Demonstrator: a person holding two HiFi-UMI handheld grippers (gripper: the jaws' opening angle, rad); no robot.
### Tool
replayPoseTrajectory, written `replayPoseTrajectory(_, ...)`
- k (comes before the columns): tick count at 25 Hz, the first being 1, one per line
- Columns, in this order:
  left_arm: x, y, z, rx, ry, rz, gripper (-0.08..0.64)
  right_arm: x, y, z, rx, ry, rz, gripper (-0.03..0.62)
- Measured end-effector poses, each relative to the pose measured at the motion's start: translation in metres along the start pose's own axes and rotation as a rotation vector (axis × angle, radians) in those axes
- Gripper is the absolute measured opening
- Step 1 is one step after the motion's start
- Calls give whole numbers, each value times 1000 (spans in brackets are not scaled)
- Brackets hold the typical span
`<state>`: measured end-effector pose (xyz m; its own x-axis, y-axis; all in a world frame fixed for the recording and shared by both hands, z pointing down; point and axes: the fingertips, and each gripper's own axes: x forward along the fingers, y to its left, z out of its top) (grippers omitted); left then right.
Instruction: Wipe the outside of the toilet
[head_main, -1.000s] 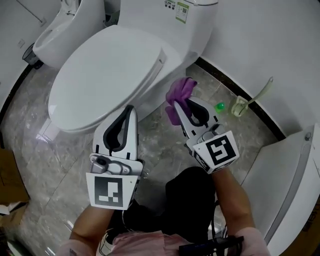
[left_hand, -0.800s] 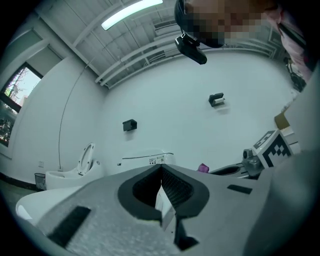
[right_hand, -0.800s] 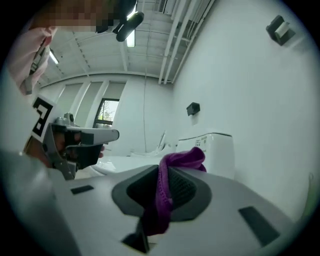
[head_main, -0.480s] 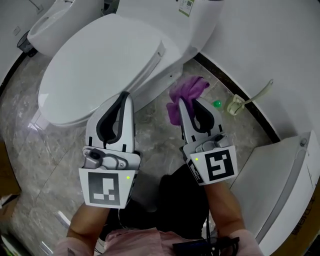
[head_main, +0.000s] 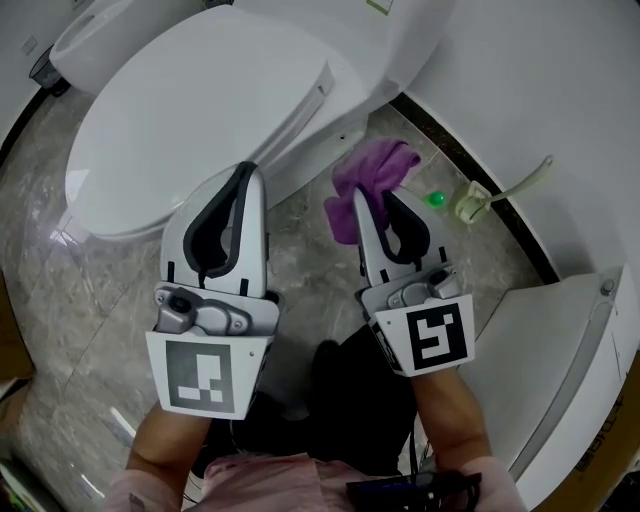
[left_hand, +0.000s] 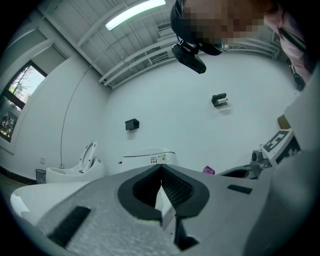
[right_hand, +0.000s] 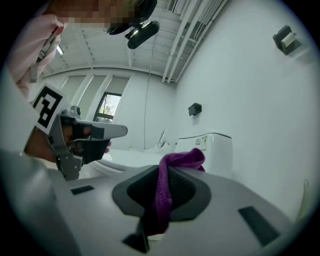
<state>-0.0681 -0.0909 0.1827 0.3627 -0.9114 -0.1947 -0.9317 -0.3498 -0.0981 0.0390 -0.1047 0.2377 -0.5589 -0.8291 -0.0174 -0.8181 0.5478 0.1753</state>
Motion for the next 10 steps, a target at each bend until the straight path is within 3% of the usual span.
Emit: replayPoseTrajectory(10, 1, -6, 7, 4, -14, -16, 8, -2, 3, 8, -3, -30, 12, 55)
